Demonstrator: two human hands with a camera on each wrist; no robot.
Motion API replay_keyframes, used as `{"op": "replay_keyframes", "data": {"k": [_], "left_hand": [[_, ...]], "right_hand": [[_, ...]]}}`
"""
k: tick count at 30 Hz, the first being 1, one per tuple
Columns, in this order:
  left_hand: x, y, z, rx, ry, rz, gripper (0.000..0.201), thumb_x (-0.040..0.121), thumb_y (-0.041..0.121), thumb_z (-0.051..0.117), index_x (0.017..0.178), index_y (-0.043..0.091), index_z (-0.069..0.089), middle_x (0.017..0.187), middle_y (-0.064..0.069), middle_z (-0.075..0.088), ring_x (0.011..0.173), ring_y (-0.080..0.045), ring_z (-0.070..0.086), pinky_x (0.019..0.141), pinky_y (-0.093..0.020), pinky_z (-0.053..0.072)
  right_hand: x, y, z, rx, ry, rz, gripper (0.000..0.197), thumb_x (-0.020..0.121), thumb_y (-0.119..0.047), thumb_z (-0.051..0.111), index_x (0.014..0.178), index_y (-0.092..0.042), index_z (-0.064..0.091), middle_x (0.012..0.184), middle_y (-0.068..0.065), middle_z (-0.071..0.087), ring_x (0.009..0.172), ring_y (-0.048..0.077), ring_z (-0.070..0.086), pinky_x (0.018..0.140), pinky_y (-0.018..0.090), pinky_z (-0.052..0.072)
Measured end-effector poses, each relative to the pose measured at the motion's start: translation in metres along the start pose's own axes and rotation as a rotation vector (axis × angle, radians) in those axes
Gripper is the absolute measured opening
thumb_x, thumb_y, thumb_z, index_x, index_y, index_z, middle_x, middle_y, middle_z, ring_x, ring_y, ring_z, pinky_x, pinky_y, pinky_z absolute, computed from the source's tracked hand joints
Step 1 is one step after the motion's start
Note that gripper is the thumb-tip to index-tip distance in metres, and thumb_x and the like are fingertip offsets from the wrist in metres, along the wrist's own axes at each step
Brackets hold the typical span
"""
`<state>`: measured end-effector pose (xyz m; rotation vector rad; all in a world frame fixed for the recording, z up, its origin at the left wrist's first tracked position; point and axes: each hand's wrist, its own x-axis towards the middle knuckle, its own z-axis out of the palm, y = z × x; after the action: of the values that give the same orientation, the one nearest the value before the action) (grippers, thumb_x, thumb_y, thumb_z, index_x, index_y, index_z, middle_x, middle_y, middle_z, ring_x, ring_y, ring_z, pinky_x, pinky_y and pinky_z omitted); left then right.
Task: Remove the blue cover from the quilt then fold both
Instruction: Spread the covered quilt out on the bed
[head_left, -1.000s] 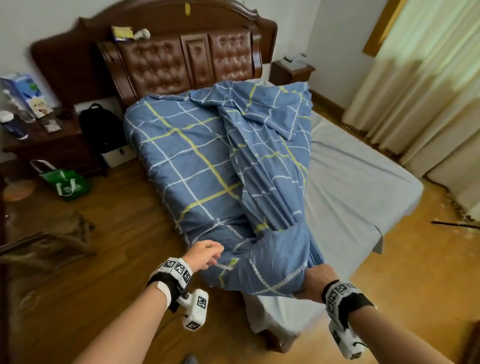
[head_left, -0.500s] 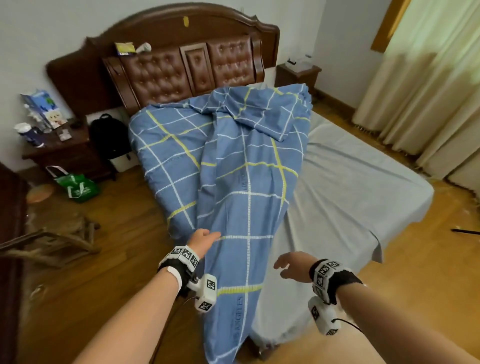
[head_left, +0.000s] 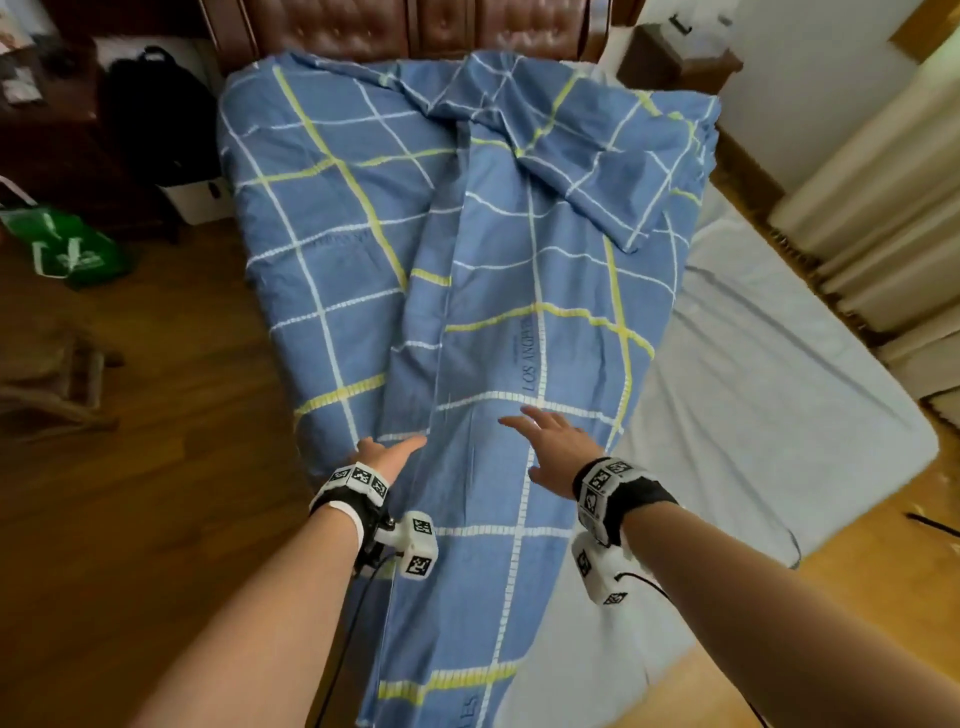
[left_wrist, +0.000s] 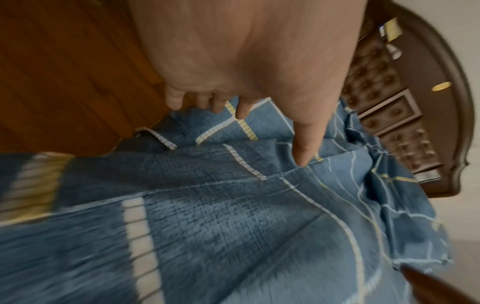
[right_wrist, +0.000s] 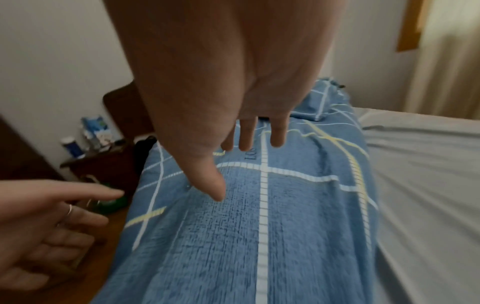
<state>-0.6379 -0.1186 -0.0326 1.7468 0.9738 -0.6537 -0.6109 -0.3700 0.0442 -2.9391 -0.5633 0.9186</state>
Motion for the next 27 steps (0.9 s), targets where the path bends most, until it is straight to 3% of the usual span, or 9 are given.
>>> {"op": "replay_keyframes", "data": {"k": [4, 6, 7, 9, 12, 15, 21, 24, 27], "left_hand": [[0.059, 0.005, 0.025, -0.044, -0.1, -0.062, 0.108, 0.054, 0.068, 0.082, 0.138, 0.01, 0.047, 0.14, -0.01, 0.051, 0.127, -0.033, 0.049, 0.109, -0.038, 0.037], [0.078, 0.005, 0.041, -0.019, -0.215, -0.091, 0.103, 0.053, 0.073, 0.079, 0.132, 0.011, 0.055, 0.134, -0.011, 0.057, 0.118, -0.03, 0.055, 0.1, -0.034, 0.042], [0.083, 0.007, 0.049, -0.012, -0.286, -0.099, 0.102, 0.054, 0.076, 0.076, 0.13, 0.011, 0.058, 0.13, -0.01, 0.06, 0.114, -0.029, 0.058, 0.096, -0.033, 0.043], [0.089, 0.013, 0.063, -0.007, -0.371, -0.144, 0.117, 0.039, 0.088, 0.071, 0.128, 0.012, 0.06, 0.127, -0.009, 0.063, 0.109, -0.028, 0.061, 0.099, -0.036, 0.045], [0.089, 0.032, 0.08, 0.128, -0.302, -0.122, 0.145, 0.028, 0.102, 0.051, 0.146, 0.018, 0.042, 0.149, -0.015, 0.041, 0.131, -0.035, 0.045, 0.114, -0.044, 0.032], [0.083, 0.054, 0.09, 0.14, -0.172, -0.114, 0.147, 0.035, 0.099, 0.055, 0.152, 0.013, 0.028, 0.154, -0.017, 0.033, 0.137, -0.037, 0.037, 0.116, -0.046, 0.027], [0.075, 0.105, 0.144, 0.015, -0.387, -0.059, 0.117, 0.027, 0.086, 0.077, 0.123, 0.021, 0.062, 0.118, -0.004, 0.068, 0.104, -0.026, 0.066, 0.099, -0.043, 0.049], [0.052, 0.142, 0.186, 0.042, -0.357, 0.054, 0.115, 0.024, 0.078, 0.085, 0.115, 0.013, 0.063, 0.105, -0.006, 0.072, 0.093, -0.028, 0.07, 0.088, -0.045, 0.056], [-0.024, 0.173, 0.216, 0.203, -0.328, 0.156, 0.108, 0.037, 0.066, 0.089, 0.12, 0.006, 0.054, 0.113, -0.006, 0.064, 0.102, -0.026, 0.065, 0.091, -0.039, 0.054]], "right_hand": [[0.09, 0.002, 0.019, -0.4, 0.06, -0.087, 0.099, 0.084, -0.006, 0.065, 0.156, -0.033, 0.003, 0.165, 0.004, -0.007, 0.152, 0.028, -0.004, 0.121, 0.054, 0.005], [0.122, 0.011, 0.03, -0.53, 0.103, -0.157, 0.082, 0.084, -0.012, 0.067, 0.153, -0.03, 0.026, 0.164, 0.009, 0.009, 0.152, 0.031, 0.003, 0.121, 0.057, 0.003], [0.131, 0.016, 0.034, -0.555, 0.141, -0.201, 0.062, 0.082, -0.015, 0.068, 0.14, -0.028, 0.049, 0.157, 0.011, 0.032, 0.149, 0.034, 0.019, 0.12, 0.059, 0.009], [0.142, 0.024, 0.04, -0.598, 0.214, -0.284, 0.02, 0.076, -0.017, 0.066, 0.093, -0.024, 0.073, 0.102, 0.005, 0.071, 0.117, 0.033, 0.059, 0.115, 0.06, 0.025], [0.14, 0.039, 0.034, -0.546, 0.226, -0.349, 0.008, 0.067, -0.02, 0.072, 0.068, -0.023, 0.065, 0.058, -0.004, 0.062, 0.062, 0.024, 0.064, 0.094, 0.043, 0.05], [0.121, 0.057, 0.014, -0.476, 0.238, -0.357, 0.015, 0.067, -0.027, 0.075, 0.07, -0.021, 0.061, 0.061, -0.004, 0.062, 0.058, 0.023, 0.062, 0.066, 0.033, 0.046], [0.051, 0.124, 0.001, -0.328, 0.341, -0.315, 0.025, 0.066, -0.039, 0.076, 0.074, -0.024, 0.057, 0.063, -0.006, 0.06, 0.061, 0.021, 0.062, 0.06, 0.03, 0.038], [0.011, 0.163, 0.01, -0.263, 0.354, -0.312, 0.028, 0.061, -0.041, 0.076, 0.073, -0.025, 0.056, 0.062, -0.007, 0.059, 0.059, 0.02, 0.063, 0.058, 0.027, 0.039], [-0.032, 0.204, 0.019, -0.182, 0.33, -0.279, 0.031, 0.055, -0.043, 0.072, 0.072, -0.025, 0.054, 0.064, -0.007, 0.061, 0.06, 0.019, 0.065, 0.053, 0.026, 0.043]]}}
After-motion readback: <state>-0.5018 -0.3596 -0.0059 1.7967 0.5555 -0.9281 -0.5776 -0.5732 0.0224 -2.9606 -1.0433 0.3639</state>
